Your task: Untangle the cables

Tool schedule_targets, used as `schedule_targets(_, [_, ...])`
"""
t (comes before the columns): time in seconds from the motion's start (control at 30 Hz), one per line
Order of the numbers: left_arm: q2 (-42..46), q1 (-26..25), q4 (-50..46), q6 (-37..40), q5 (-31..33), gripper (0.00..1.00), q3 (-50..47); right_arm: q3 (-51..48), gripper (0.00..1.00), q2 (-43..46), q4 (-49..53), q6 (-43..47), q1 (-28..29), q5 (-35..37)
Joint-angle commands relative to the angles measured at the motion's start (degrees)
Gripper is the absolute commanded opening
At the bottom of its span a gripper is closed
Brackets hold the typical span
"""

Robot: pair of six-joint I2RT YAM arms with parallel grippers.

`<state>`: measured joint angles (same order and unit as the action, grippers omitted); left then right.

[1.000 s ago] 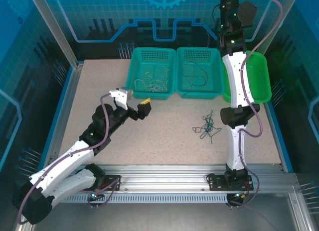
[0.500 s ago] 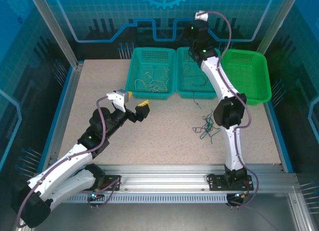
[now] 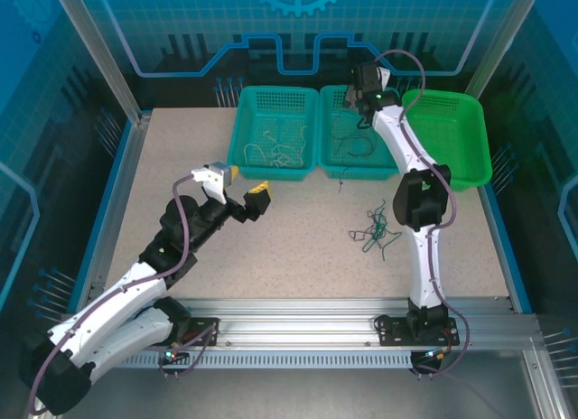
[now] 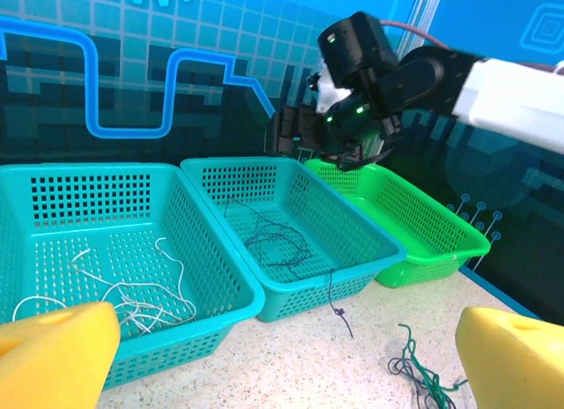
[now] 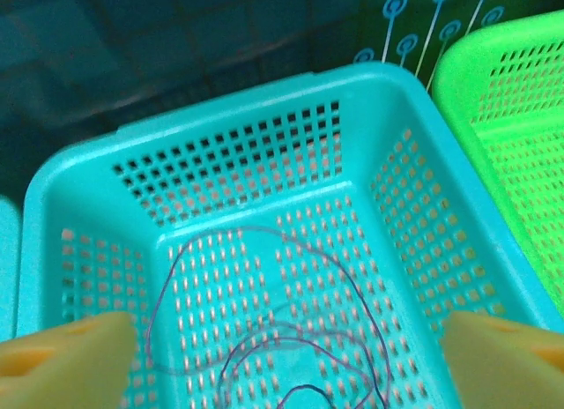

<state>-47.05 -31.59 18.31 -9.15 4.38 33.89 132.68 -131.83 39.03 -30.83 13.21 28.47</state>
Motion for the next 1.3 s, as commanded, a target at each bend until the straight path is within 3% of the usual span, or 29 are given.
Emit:
schedule_targets(0.0, [-0.49, 0.35, 0.73, -1.53, -1.28, 0.99, 0.22, -4.88, 1.00, 10.86, 1.63, -3.02, -2.27, -9.63])
schedule_targets(0.1, [-1.00, 0.32, 0.68, -1.93, -1.73, 0.99, 0.56, -15.46, 1.00, 16.71, -4.92, -4.94, -5.13, -26.68])
schedule_targets(0.17, [-1.25, 0.33, 0.75, -2.09, -1.83, 0.99, 0.56, -16.68, 0.97, 17.79, -0.98, -6.94, -6.16, -30.12])
schedule_targets(0.27, [-1.31, 0.31, 0.68, -1.96, -2.05, 0.99, 0.48, -22.43, 0.96, 21.67, 1.45, -4.83, -4.94, -28.94])
schedule_targets(0.43, [-1.63, 0.35, -0.17, -1.07, -3.59, 0.99, 0.14, -44.14, 0.93, 35.43, -4.93, -6.16, -0.94, -22.61])
schedule_targets(0.57, [-1.60, 0.27, -0.12, -0.02, -6.73, 0.99, -0.62, -58.09, 0.93, 42.23, -10.19, -9.55, 1.30, -24.88])
schedule_targets(0.8, [-2.69, -0.18, 1.56, 2.45, -25.79, 0.99, -1.02, -67.03, 0.93, 39.41, -18.98, -9.80, 3.57, -35.79])
schedule_targets(0.9, [-2.68, -2.01, 0.20, 4.45, -27.76, 0.99, -1.28, -66.79, 0.80, 36.35, -23.09, -8.43, 4.10, -37.59])
schedule_targets(1.07, [-3.04, -4.48, -3.97, 8.24, -27.20, 0.99, -1.32, -65.48, 0.44, 31.33, -27.41, -7.23, 4.51, -41.78])
schedule_targets(1.2, [-2.98, -4.92, -3.98, 8.53, -26.46, 0.99, -2.30, -65.95, 0.11, 32.81, -26.98, -6.56, 4.61, -41.10])
schedule_targets(1.27, [-3.14, -5.13, -4.17, 8.77, -27.00, 0.99, -2.35, -66.37, 0.03, 35.32, -25.90, -5.80, 4.63, -40.04])
